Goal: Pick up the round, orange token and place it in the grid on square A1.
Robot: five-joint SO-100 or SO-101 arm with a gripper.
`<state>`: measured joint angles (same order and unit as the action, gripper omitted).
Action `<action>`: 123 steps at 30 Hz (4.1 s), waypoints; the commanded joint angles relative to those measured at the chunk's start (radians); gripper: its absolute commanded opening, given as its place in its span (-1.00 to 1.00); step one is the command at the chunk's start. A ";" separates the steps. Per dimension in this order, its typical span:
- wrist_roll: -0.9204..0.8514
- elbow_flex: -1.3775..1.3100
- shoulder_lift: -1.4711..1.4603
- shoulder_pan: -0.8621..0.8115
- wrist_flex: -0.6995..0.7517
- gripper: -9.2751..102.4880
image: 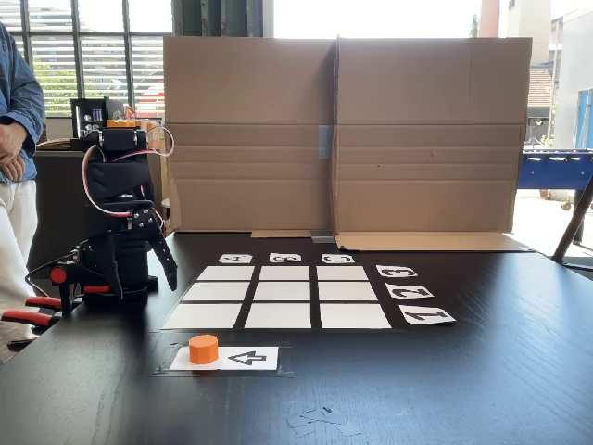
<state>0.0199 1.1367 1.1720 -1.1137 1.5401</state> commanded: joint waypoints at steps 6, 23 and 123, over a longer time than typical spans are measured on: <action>0.006 -0.103 -0.081 0.087 0.003 -0.32; 0.009 -0.184 -0.225 0.147 -0.003 -0.27; 0.054 0.568 0.827 0.199 0.012 -0.64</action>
<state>0.0813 1.6613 1.9098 -0.9235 1.5555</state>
